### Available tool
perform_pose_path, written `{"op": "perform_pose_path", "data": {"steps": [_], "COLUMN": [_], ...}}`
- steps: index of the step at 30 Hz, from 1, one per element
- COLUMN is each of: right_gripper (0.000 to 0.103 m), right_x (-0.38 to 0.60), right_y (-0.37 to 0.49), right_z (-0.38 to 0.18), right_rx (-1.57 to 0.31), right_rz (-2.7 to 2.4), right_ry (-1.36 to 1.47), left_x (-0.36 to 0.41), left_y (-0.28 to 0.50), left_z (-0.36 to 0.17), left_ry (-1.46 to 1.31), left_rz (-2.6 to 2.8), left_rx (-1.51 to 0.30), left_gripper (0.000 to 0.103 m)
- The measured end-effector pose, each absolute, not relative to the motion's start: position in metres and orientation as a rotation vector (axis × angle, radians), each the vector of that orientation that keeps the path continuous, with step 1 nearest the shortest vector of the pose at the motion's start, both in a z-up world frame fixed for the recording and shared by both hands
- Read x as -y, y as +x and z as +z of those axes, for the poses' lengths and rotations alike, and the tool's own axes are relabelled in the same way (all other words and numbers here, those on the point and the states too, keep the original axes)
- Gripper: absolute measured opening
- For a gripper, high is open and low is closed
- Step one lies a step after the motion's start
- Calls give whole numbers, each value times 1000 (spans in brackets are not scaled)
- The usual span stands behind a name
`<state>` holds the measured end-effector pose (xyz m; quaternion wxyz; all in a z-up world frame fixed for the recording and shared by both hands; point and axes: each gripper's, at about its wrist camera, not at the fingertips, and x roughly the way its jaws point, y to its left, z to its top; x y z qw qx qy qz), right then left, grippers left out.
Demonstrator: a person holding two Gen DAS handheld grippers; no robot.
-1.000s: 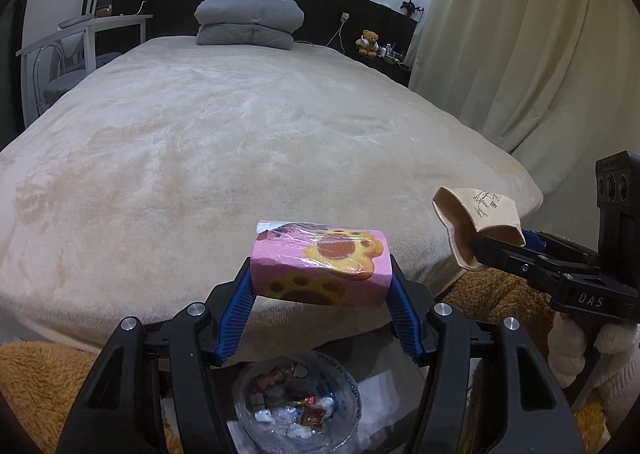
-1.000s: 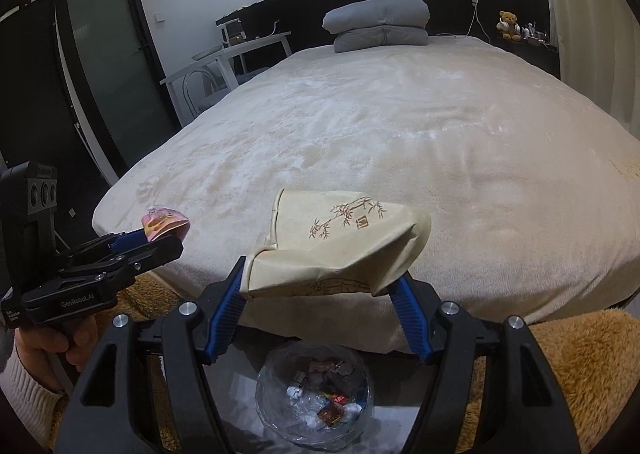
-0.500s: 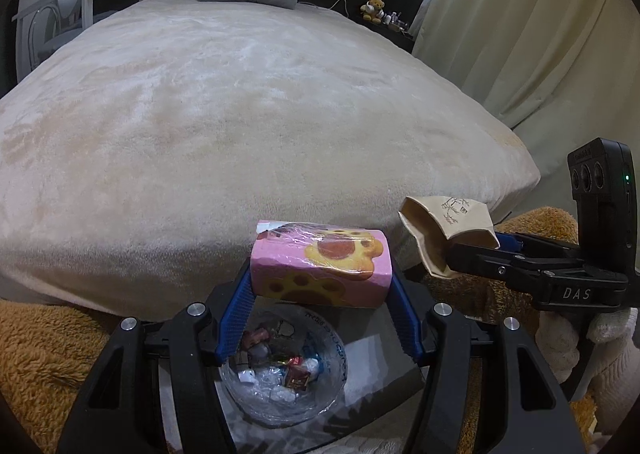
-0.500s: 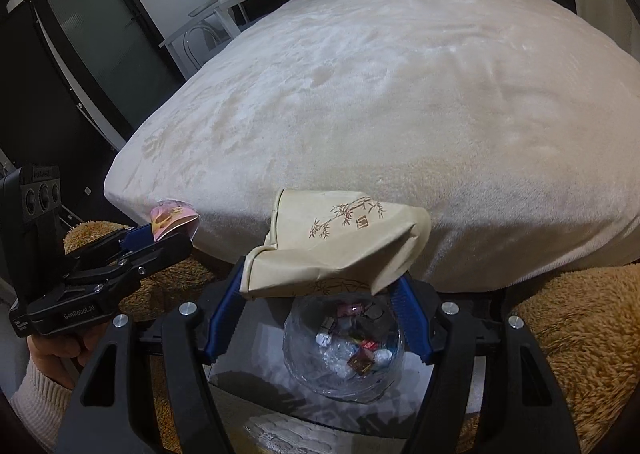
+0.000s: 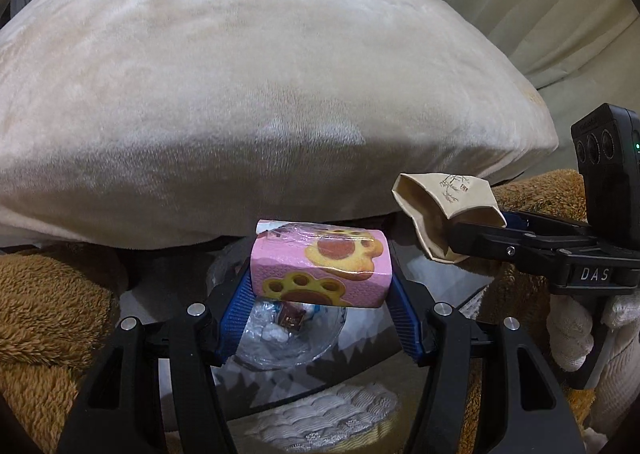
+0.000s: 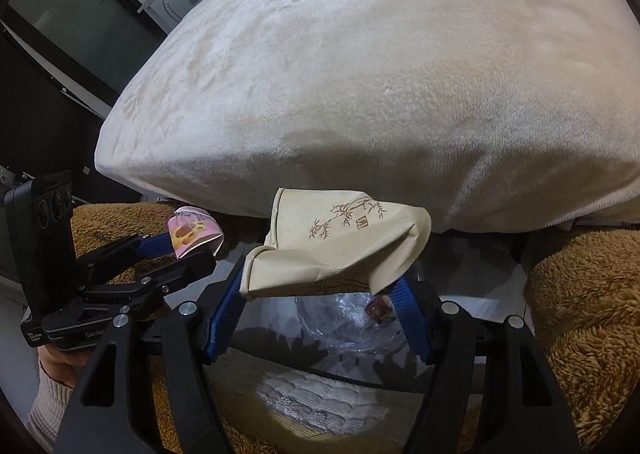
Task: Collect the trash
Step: 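Carry the pink box and paper bag off the bed down over the bin with both tools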
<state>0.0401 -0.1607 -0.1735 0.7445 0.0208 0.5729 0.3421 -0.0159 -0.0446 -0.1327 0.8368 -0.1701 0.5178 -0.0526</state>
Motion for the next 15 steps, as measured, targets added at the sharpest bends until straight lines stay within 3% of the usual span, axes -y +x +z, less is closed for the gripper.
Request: {"op": "perform_pose_path", "data": {"steps": [15], "right_gripper": [68], "right_x": [151], "right_y": [55], "right_z": [-230], "right_rx": [-1533], "right_rz": [686], "right_ry": [66], "left_x": [51], "left_y": [-8], "left_z": [-185], "left_ry": [-386], "left_rz": [-111], "left_rx": [-1333], "left_gripper": [60]}}
